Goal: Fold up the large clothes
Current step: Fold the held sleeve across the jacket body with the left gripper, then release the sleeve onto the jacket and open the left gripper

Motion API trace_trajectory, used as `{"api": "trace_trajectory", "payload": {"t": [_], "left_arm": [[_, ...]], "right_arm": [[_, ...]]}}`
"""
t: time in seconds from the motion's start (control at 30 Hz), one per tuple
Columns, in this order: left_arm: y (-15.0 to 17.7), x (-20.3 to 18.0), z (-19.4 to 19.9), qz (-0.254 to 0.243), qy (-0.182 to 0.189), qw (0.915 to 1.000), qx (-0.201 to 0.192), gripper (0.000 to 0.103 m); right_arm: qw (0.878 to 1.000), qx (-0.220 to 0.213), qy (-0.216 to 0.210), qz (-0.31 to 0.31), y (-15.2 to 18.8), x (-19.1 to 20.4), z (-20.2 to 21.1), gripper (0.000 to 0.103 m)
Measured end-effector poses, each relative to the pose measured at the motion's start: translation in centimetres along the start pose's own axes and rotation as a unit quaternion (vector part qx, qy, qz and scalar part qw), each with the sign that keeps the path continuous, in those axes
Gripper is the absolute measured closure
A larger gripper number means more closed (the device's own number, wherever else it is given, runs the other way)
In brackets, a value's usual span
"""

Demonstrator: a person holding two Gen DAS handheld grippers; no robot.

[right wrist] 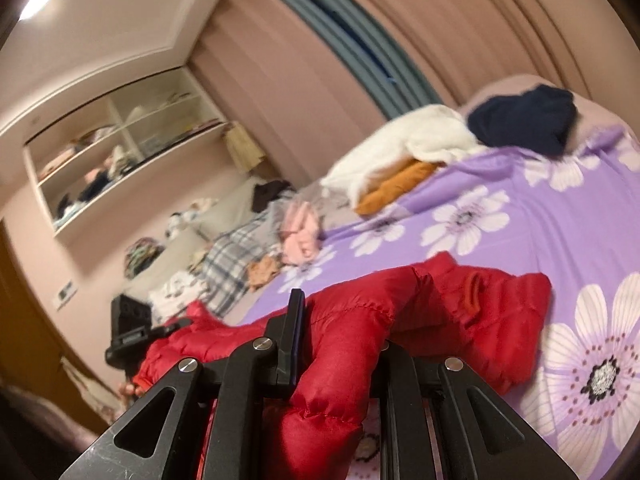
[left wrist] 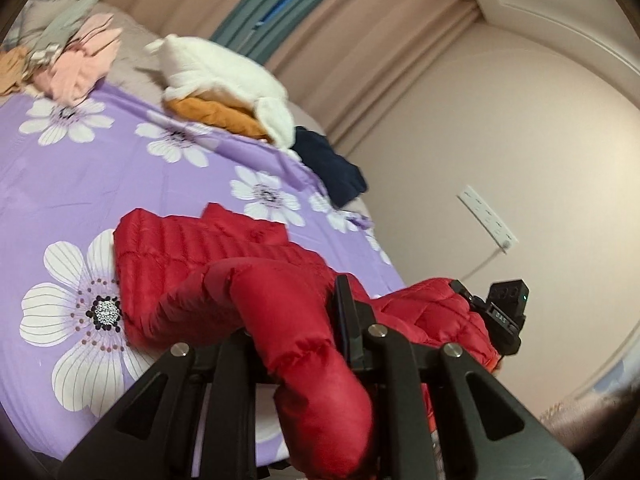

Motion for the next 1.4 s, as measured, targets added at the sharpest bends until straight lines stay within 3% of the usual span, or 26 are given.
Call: {"api": "trace_trajectory", "payload": {"t": [0.27,0.57,1.07,1.4], "left_arm": [[-2.7,2.6,-3.6,0.034,-0.030,0.9990,-0.002,0.086],[-5.4,6.3,-8.8,0.073,-0.066,0.9950,0.017,0.086],[-9.0,14.1,-18.8,0.149,-0.153,0.9754,0.054,0.086],[-9.1,16.5,-20.3,0.189,-0.168,0.9657,0.062,0.083]], "right_arm": [[0.999,0.006,0.037,-0.035,-0.8,-3.6,-2.7,0.086],[0.994,0.042,0.082,-0.060,-0.9,-8.5,-7.3,0.086],[0.974,0.115,0.155,-0.119,0.4,-15.7,-14.1,0.086],[0.964,0.137,0.147,-0.176,1.1,-18.0,-15.3,0.086]]}}
Point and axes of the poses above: each gripper's, at about its wrist camera, not at the fingertips, and z roughly against the way its jaws point, x to its left, y to its underside, the point moved 3 cm from there along -z, roughly the way its jaws point, and after that the axes turned 9 degrees about z, right-handed, at the moved point
